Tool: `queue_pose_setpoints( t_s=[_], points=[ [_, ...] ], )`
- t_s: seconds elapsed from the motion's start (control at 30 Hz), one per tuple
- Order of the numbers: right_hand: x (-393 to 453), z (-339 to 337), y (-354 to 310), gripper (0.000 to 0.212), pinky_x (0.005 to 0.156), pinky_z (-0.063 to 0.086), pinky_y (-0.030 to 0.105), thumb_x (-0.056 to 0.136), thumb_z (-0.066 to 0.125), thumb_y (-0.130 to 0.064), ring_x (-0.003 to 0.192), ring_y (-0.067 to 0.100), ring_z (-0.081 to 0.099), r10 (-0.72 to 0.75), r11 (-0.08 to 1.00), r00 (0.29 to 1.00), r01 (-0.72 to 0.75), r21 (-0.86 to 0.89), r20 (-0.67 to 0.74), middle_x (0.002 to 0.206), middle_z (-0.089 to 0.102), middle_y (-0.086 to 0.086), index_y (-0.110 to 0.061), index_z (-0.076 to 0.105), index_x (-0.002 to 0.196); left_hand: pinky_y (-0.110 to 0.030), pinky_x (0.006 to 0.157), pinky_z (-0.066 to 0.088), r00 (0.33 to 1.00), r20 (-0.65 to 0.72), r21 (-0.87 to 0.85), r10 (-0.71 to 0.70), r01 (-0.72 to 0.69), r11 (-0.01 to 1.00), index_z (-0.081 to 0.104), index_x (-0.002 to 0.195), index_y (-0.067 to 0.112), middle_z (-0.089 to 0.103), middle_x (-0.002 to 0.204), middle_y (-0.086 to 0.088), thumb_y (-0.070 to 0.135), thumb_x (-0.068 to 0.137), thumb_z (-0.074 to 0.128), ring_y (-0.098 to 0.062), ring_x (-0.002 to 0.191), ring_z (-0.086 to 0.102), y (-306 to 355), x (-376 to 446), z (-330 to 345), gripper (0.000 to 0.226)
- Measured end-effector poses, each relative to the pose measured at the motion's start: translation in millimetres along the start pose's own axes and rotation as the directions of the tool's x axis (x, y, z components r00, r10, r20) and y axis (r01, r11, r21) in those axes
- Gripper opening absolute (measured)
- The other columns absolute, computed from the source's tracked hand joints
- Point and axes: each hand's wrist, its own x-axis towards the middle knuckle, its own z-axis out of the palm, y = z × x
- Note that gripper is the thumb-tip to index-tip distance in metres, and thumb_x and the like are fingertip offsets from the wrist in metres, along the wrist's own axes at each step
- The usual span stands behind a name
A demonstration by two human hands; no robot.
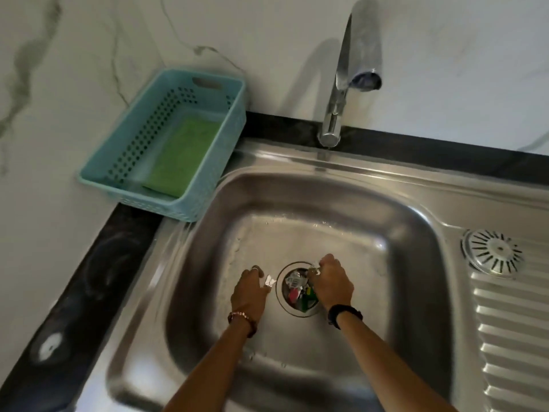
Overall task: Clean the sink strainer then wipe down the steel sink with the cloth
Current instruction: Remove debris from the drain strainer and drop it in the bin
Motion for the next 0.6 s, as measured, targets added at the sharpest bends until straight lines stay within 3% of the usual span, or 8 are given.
queue_pose_setpoints(
  t_s=[0.07,0.17,0.27,0.33,0.47,0.53,0.6],
  points=[
    [7.2,4.4,4.4,0.019,0.076,0.046,0.037,0.090,0.050,-0.021,0.097,0.028,0.055,-0.042,0.997,0.999,0.042,-0.058,-0.002,0.107,0.056,0.010,-0.009,0.050,0.105,-0.029,0.065,0.039,1.000,-0.027,-0.051,-0.008,0.007,0.999,0.057,0.090,0.013,0.064,0.100,-0.010,0.020,0.087,0.059,-0.024,0.088,0.059,-2.0,1.7,2.5,0.008],
    [11.1,1.3,12.4,0.014,0.064,0.043,0.031,0.090,0.053,-0.023,0.082,0.024,0.055,-0.057,0.998,0.998,0.057,-0.008,0.011,0.095,0.060,0.008,-0.009,0.054,0.094,-0.031,0.065,0.044,1.000,-0.018,-0.086,-0.007,0.006,0.996,0.058,0.081,0.009,0.066,0.092,-0.013,0.017,0.088,0.058,-0.024,0.080,0.059,-0.4,5.5,2.4,0.011],
    [5.6,-12.8,13.0,0.014,0.051,0.033,0.023,0.084,0.063,-0.026,0.067,0.016,0.052,0.023,0.977,1.000,-0.027,0.212,0.019,0.078,0.060,0.000,-0.014,0.057,0.083,-0.026,0.068,0.041,1.000,0.024,-0.140,0.012,-0.008,0.990,0.061,0.082,0.005,0.064,0.087,-0.012,0.026,0.089,0.059,-0.021,0.079,0.056,12.3,5.9,-3.2,0.021],
    [-6.0,-24.1,2.4,0.010,0.052,0.037,0.021,0.084,0.065,-0.022,0.068,0.014,0.054,0.022,0.926,0.999,-0.036,0.375,0.043,0.074,0.059,-0.004,-0.014,0.058,0.083,-0.024,0.072,0.042,1.000,0.028,-0.206,-0.012,0.018,0.978,0.064,0.086,0.006,0.066,0.088,-0.008,0.029,0.088,0.059,-0.020,0.082,0.058,23.7,-0.4,-12.3,0.024],
    [-51.6,-43.8,-35.5,0.010,0.057,0.045,0.018,0.089,0.056,-0.015,0.074,0.016,0.060,-0.090,0.836,0.993,0.030,0.548,0.082,0.078,0.063,0.001,-0.019,0.058,0.080,-0.026,0.068,0.051,0.998,0.050,-0.417,-0.025,0.044,0.908,0.066,0.085,0.012,0.068,0.082,-0.008,0.017,0.085,0.062,-0.012,0.067,0.060,35.9,-39.5,-45.0,0.006],
    [-85.2,-52.7,-58.0,0.018,0.051,0.046,0.013,0.089,0.054,-0.013,0.063,0.009,0.061,-0.166,0.774,0.982,0.073,0.629,0.091,0.068,0.067,-0.006,-0.022,0.057,0.073,-0.019,0.057,0.049,1.000,0.015,-0.540,-0.019,0.024,0.842,0.059,0.070,0.022,0.062,0.067,0.000,0.010,0.084,0.061,-0.001,0.050,0.056,29.1,-71.7,-68.0,0.019],
    [-124.0,-57.2,-83.4,0.022,0.049,0.048,0.015,0.087,0.055,-0.010,0.053,0.006,0.058,-0.272,0.712,0.954,0.112,0.693,0.125,0.064,0.070,-0.007,-0.022,0.058,0.069,-0.021,0.057,0.049,0.998,-0.050,-0.614,-0.044,0.004,0.789,0.055,0.064,0.028,0.057,0.061,0.006,0.006,0.082,0.059,0.000,0.048,0.054,9.8,-113.1,-93.1,0.029]
  ],
)
